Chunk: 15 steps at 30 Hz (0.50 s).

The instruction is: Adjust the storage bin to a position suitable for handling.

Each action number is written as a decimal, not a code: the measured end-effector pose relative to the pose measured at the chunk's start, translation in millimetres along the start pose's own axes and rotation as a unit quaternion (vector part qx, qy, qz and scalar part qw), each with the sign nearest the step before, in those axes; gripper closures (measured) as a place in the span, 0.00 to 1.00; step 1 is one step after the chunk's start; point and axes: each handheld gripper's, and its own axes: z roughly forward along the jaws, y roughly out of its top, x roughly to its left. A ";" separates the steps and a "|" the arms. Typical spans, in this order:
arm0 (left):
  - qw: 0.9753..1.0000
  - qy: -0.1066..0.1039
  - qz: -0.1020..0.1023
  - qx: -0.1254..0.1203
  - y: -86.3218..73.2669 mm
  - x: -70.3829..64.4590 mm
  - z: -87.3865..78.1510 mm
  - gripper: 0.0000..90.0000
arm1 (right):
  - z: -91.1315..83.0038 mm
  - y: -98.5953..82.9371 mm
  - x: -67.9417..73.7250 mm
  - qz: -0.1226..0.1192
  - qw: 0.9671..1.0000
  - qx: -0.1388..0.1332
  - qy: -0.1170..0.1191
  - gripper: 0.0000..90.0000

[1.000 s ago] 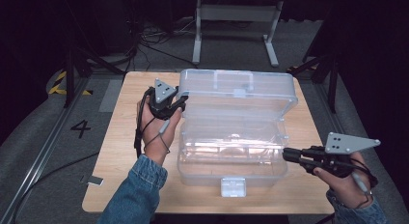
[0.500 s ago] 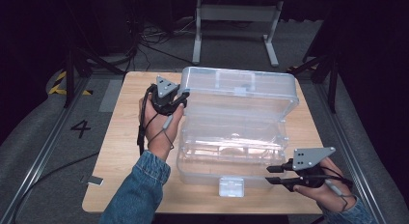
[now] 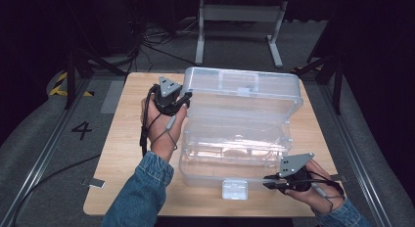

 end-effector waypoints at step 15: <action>1.000 -0.008 -0.010 0.015 7.5 6.9 8.1 0.78 | -0.4 -2.8 -1.8 -0.049 0.999 -0.006 0.004 0.93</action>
